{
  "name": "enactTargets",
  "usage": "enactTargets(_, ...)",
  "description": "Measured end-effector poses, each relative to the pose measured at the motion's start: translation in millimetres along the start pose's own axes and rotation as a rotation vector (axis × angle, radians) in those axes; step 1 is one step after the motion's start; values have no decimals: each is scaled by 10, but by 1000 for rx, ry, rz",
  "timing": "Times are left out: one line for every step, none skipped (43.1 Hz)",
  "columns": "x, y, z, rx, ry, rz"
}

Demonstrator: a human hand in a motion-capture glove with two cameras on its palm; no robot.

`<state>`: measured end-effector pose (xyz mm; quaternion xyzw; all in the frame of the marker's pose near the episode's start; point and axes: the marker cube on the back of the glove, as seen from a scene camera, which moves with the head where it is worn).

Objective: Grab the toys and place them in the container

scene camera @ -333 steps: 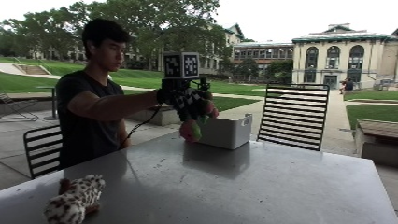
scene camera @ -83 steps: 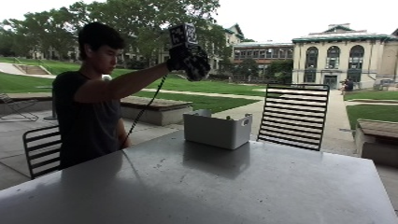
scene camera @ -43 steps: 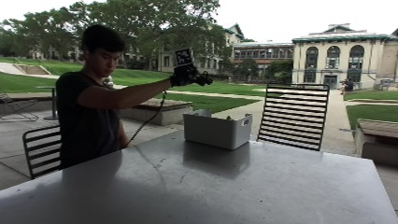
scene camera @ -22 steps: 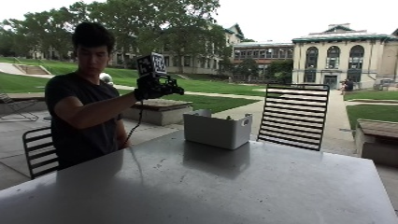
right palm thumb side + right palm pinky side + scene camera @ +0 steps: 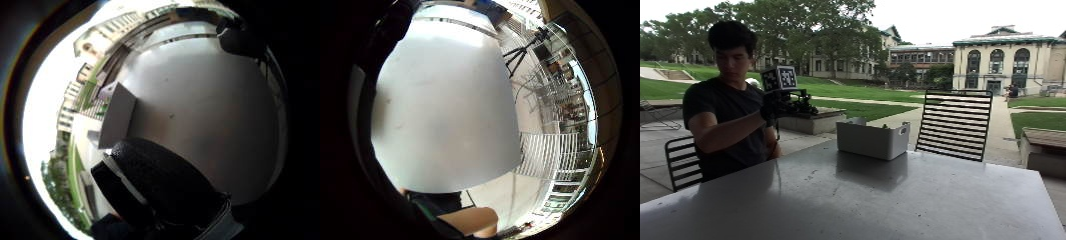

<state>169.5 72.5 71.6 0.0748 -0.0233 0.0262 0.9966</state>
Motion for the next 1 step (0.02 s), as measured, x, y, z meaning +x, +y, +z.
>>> enactTargets(17,-2,9,0,0,2)
